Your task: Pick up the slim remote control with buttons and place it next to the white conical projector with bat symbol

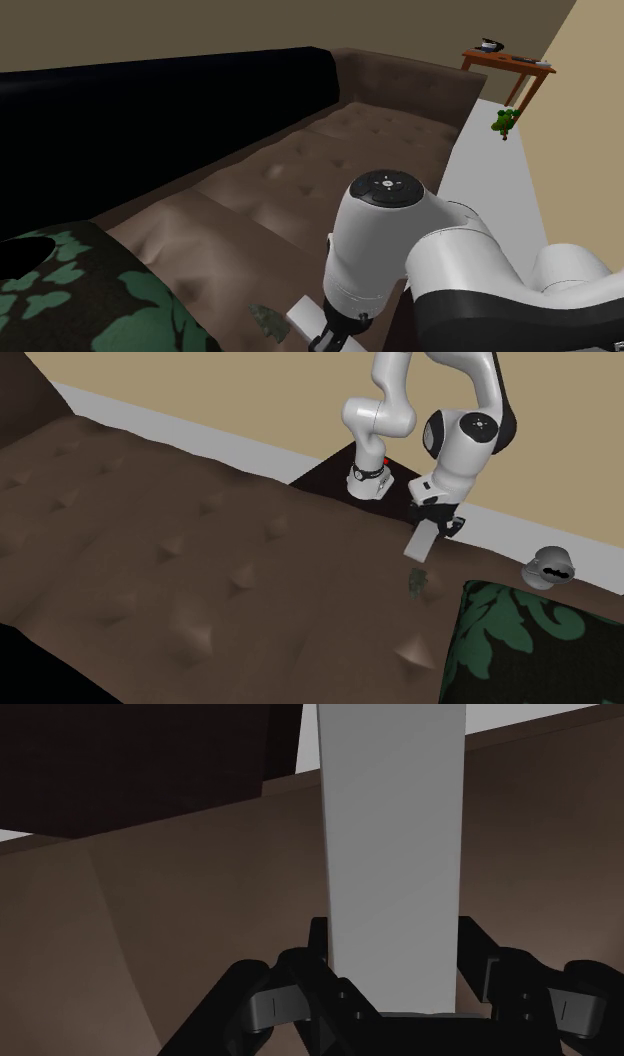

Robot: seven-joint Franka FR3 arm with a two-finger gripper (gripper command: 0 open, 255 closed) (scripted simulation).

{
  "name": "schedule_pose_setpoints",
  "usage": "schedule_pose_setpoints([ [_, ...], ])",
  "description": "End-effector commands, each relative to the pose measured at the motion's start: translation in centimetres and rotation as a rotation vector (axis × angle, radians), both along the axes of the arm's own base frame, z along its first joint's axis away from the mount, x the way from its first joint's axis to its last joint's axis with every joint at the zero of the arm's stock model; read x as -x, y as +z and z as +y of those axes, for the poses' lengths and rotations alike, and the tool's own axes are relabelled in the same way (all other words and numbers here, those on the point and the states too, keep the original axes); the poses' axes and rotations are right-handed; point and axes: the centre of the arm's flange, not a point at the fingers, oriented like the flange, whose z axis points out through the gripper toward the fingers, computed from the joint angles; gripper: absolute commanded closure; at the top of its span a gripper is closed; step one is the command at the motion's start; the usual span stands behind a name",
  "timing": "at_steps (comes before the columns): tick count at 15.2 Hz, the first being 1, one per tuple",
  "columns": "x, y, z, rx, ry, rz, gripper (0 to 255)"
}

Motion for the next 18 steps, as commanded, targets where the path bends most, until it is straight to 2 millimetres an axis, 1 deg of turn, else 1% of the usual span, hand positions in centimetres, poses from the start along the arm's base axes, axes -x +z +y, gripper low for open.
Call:
schedule_pose_setpoints([
  [1, 0.0, -1.2, 0.1, -0.001, 0.0, -0.001, 255],
  [4, 0.0, -3.0, 0.1, -0.001, 0.0, -0.001, 255],
  [12, 0.0, -3.0, 0.1, -0.001, 0.0, -0.001, 255],
  [13, 0.0, -3.0, 0.1, -0.001, 0.0, -0.001, 0],
  [18, 0.0, -3.0, 0.1, -0.001, 0.0, -0.001, 0],
])
